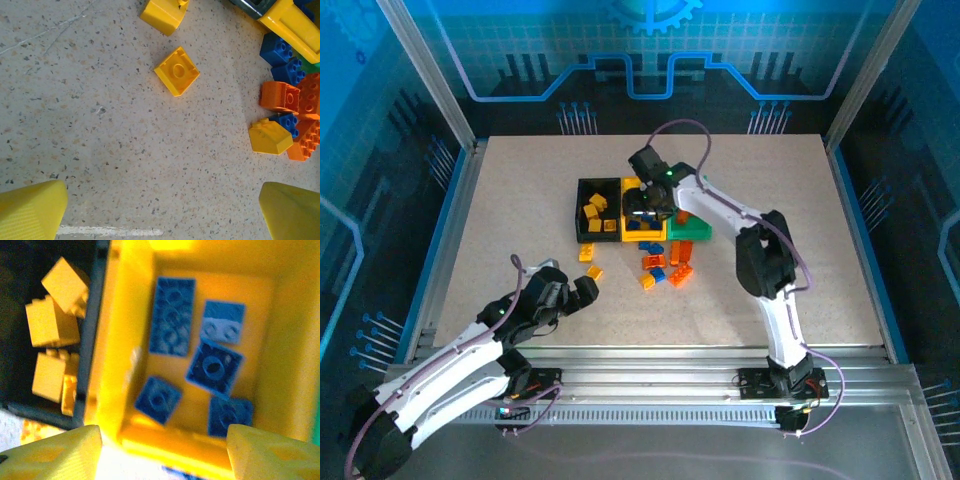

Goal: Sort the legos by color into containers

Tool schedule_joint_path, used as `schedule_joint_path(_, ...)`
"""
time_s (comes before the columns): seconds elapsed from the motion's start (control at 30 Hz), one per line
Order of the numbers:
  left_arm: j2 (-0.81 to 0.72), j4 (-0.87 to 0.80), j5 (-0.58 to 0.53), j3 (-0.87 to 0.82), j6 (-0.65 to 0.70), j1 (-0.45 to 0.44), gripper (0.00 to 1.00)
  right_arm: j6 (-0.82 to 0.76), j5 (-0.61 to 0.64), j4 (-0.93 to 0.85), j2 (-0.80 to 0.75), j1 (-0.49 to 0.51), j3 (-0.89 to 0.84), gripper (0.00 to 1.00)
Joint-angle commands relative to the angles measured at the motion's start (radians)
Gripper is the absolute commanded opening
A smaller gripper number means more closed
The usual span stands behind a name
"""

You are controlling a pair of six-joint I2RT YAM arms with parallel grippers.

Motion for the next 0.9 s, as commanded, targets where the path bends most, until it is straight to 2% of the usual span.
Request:
schedule_joint_path(0.0, -0.012, 0.02, 0.021, -0.005, -0.007, 0.008, 0.99, 0.06, 0.051, 0.06, -0.215, 0.015, -0.168, 0.69)
schedule_joint_path(0.2, -0.011, 0.035, 0.016, -0.023, -0.008, 0.011, 0.99, 0.198, 0.075, 0.104, -0.469, 0.027, -0.564, 0.69)
schedule_joint_path(0.37, -0.008, 0.057, 0.017, -0.047, -0.017, 0.014, 0.99, 0.302, 0.075, 0.156, -0.561, 0.024, -0.786, 0.68)
schedule_joint_path(0.5, -0.007, 0.056, 0.017, -0.049, -0.013, 0.014, 0.99, 0.301, 0.026, 0.233, -0.535, 0.028, -0.833, 0.69)
schedule_joint_path(0.73, -0.01, 0.056, 0.021, -0.057, -0.012, 0.015, 0.99, 0.314, 0.052, 0.252, -0.443, 0.038, -0.811, 0.7)
schedule_joint_path(0.87, -0.012, 0.056, 0.021, -0.059, -0.013, 0.013, 0.99, 0.334, 0.066, 0.206, -0.374, 0.038, -0.771, 0.69)
